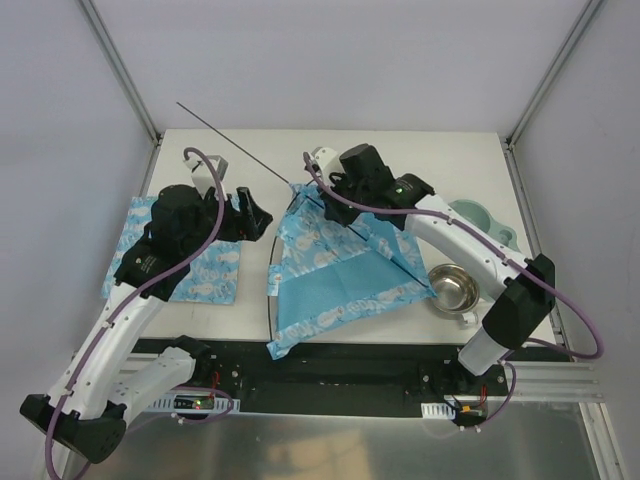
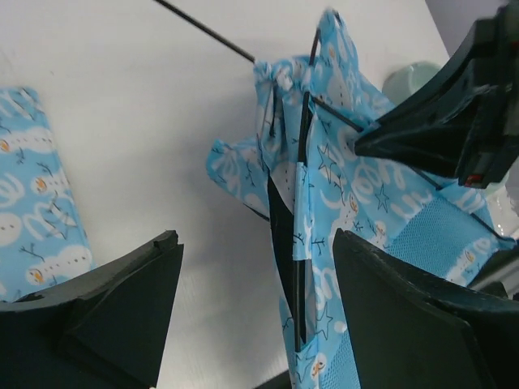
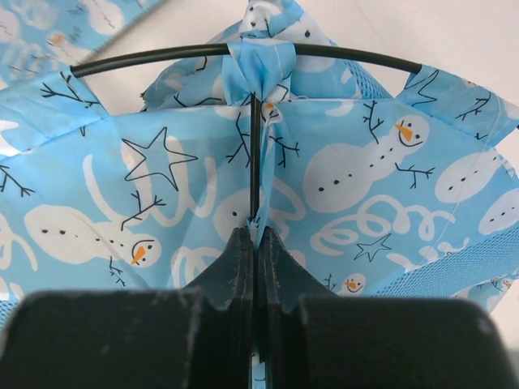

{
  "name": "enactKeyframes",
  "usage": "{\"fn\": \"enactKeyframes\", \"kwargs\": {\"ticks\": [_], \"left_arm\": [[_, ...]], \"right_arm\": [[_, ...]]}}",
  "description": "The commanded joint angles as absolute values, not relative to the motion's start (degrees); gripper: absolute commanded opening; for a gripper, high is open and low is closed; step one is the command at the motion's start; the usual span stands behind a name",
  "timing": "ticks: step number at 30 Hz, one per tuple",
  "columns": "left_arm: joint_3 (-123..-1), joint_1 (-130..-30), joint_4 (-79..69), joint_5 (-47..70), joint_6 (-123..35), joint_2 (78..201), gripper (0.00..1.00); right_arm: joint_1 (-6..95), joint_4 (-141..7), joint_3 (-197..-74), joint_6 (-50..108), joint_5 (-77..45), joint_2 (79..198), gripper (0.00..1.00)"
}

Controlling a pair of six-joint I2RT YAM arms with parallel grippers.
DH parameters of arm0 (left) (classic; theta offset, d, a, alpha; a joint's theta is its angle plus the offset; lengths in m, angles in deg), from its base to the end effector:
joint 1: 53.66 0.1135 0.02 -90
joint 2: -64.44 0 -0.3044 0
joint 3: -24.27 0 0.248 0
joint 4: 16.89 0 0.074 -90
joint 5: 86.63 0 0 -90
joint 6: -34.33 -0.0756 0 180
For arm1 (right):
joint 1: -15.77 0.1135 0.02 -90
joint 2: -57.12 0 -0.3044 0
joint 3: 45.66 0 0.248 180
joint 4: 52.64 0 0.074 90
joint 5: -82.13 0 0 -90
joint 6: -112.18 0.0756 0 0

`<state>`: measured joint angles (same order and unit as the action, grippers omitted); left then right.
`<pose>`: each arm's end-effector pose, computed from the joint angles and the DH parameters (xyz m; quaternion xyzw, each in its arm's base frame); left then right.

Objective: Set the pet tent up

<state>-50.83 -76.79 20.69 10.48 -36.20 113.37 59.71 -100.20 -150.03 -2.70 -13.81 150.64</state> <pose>0.1698 -0.0827 0.4229 0.0639 0.7708 -0.2743 0.5715 0.2839 0.2845 0.3748 -0.5236 0.7233 0.1198 0.4340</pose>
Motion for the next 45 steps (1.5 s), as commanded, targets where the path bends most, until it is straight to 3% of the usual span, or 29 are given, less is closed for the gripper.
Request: {"fn": "enactKeyframes", "kwargs": {"ticks": [1, 8, 13, 16, 17, 21, 23, 24, 28, 38, 45], "left_arm": [[-47.48, -76.07, 19.10, 16.37, -31.85, 113.83, 0.77], [-47.38, -75.98, 15.40, 20.94, -30.35, 115.59, 0.73], [-48.00, -75.89, 15.92, 22.35, -30.53, 116.73, 0.36], [-49.31, -75.89, 17.59, 21.74, -31.32, 116.91, 0.01], [-49.84, -75.89, 18.29, 20.95, -31.67, 117.00, 0.00], [-54.23, -75.89, 20.93, 17.26, -32.72, 117.96, 0.00], [-56.78, -75.89, 21.37, 14.72, -32.73, 118.75, 0.00], [-58.27, -75.89, 21.46, 12.79, -32.47, 119.19, 0.00], [-63.63, -75.98, 21.46, 5.14, -30.09, 122.87, 0.00], [-73.57, -76.42, 21.46, -11.30, -20.52, 134.21, 0.00], [-75.07, -77.83, 21.46, -16.84, -17.00, 137.74, 0.00]], "right_arm": [[61.47, -91.79, -152.65, -2.96, -21.14, 149.50, 0.00], [63.23, -86.52, -151.25, 1.00, -26.24, 151.16, 0.00], [63.31, -82.65, -150.02, 3.55, -27.91, 151.60, 0.00], [63.31, -81.33, -150.02, 5.04, -27.21, 152.13, 0.00], [63.40, -80.89, -150.45, 6.00, -26.34, 152.13, 0.04], [63.84, -82.20, -154.84, 14.07, -22.23, 150.91, 0.56], [64.63, -83.07, -156.25, 17.16, -16.52, 149.33, 0.72], [64.89, -83.77, -156.86, 18.57, -13.18, 148.54, 0.75], [66.21, -84.23, -155.83, 22.09, -0.95, 143.80, 0.80], [79.56, -78.96, -150.29, 18.32, 8.29, 139.04, 0.80], [86.87, -71.75, -149.57, 12.44, 16.89, 144.74, 0.77]]}}
